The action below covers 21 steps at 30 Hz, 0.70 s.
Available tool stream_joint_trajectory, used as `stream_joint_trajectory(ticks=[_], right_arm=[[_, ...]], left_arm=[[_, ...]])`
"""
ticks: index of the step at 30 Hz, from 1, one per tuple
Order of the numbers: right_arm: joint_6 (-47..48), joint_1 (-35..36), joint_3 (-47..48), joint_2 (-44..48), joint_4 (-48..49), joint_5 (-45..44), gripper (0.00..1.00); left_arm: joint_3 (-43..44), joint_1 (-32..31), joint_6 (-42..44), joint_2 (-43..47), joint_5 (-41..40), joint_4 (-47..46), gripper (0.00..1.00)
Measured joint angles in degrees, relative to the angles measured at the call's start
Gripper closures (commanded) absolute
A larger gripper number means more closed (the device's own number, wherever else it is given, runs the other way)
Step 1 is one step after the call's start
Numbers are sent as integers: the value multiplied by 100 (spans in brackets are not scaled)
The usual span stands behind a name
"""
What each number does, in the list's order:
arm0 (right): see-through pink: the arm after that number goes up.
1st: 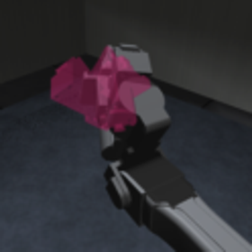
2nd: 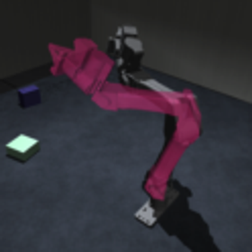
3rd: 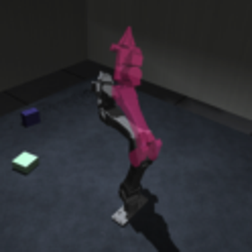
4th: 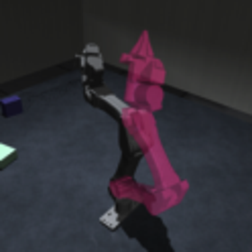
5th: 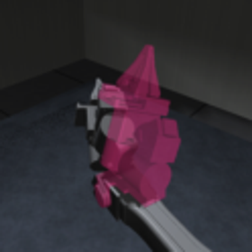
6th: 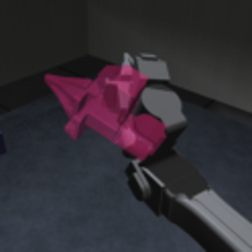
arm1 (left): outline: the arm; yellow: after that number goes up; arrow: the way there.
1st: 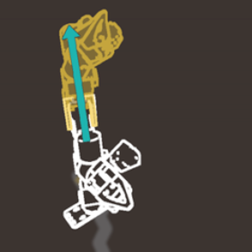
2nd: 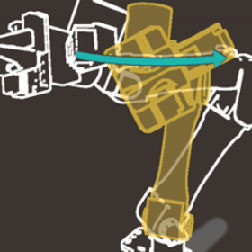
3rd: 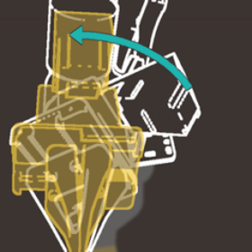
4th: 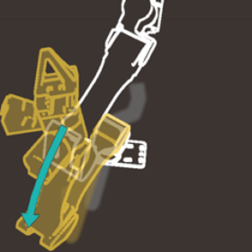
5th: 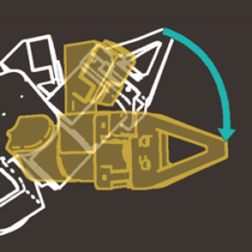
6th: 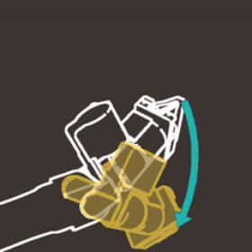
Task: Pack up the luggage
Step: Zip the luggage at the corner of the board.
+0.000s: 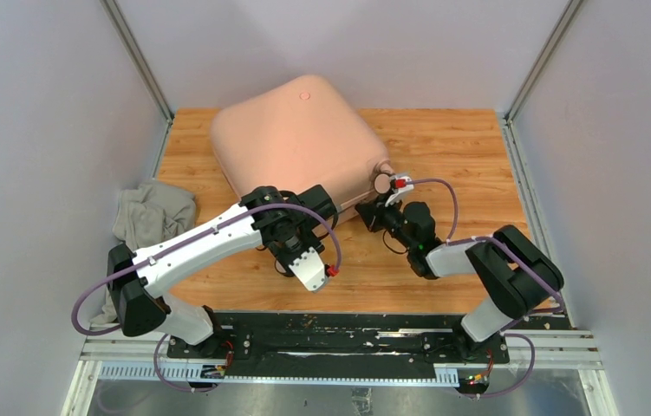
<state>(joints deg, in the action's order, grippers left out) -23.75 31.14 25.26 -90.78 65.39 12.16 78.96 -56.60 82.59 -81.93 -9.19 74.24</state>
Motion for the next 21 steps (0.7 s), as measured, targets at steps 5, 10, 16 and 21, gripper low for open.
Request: stream_joint_trajectory(ticks=[5,10,16,21], right_arm=[[662,885,-216,636,-507,-1025,100],[1327,1661,-216,780,-634,-1810,100],[1591,1722,-118,575,-579,-1718,100],[1471,1727,46,501,-623,-791,100]], left_arm=[[140,-59,-116,-11,188,138,100],[306,-105,-332,-66,400,-256,100],[323,-129,-470,-98,496,-472,100],[323,-129,-511,-98,498,-468,100]])
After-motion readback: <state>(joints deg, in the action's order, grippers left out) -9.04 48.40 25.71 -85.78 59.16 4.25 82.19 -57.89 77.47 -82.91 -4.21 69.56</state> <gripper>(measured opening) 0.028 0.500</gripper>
